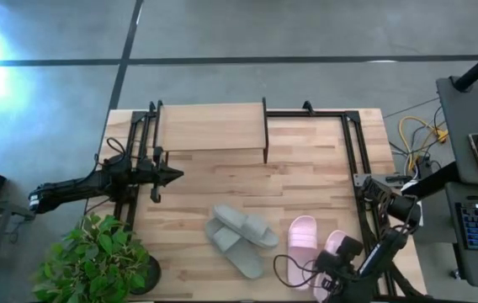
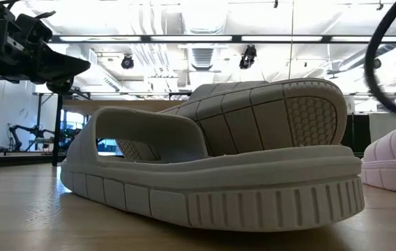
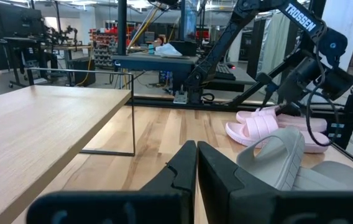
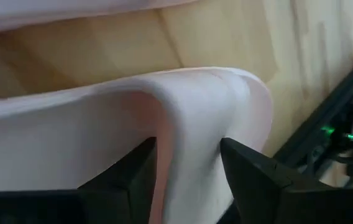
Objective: Pick and place slides into the shelf
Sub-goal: Put the right pink slipper on the shelf
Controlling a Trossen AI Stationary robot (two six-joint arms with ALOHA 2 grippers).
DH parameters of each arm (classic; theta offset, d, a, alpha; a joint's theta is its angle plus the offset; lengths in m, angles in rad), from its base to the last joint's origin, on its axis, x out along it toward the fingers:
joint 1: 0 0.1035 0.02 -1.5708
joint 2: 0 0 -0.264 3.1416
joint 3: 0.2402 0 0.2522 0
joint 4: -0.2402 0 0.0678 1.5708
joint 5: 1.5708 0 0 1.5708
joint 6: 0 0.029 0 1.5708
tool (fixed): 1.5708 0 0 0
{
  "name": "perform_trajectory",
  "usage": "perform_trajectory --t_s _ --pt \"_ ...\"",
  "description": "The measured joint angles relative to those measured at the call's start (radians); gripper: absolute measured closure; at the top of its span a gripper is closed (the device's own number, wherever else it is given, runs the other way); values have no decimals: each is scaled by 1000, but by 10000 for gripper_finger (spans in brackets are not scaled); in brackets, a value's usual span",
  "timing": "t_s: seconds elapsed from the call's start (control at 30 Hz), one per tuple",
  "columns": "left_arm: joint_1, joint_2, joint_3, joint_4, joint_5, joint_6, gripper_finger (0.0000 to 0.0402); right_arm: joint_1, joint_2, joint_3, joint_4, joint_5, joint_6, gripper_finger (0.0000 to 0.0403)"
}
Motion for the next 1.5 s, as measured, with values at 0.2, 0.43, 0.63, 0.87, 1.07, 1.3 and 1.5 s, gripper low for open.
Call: perform_trajectory --t_s 0.2,0.43,0.63,0.87,1.07,1.3,1.5 --pt "0 0 0 0 0 0 402 -1 10 -31 -66 3 8 265" --pt "0 0 0 0 0 0 402 -4 10 -83 -108 39 56 366" --pt "0 0 0 0 0 0 402 -42 -31 -76 -110 205 8 392" --pt "0 0 0 0 0 0 402 -109 -152 -46 -113 497 -189 393" --pt "0 0 0 0 0 0 402 -186 -285 -33 -111 718 -447 393" --pt "0 0 0 0 0 0 402 -405 -437 -12 -1 854 -805 394" --pt "0 1 0 0 0 0 402 -685 -498 -5 410 607 -1269 394"
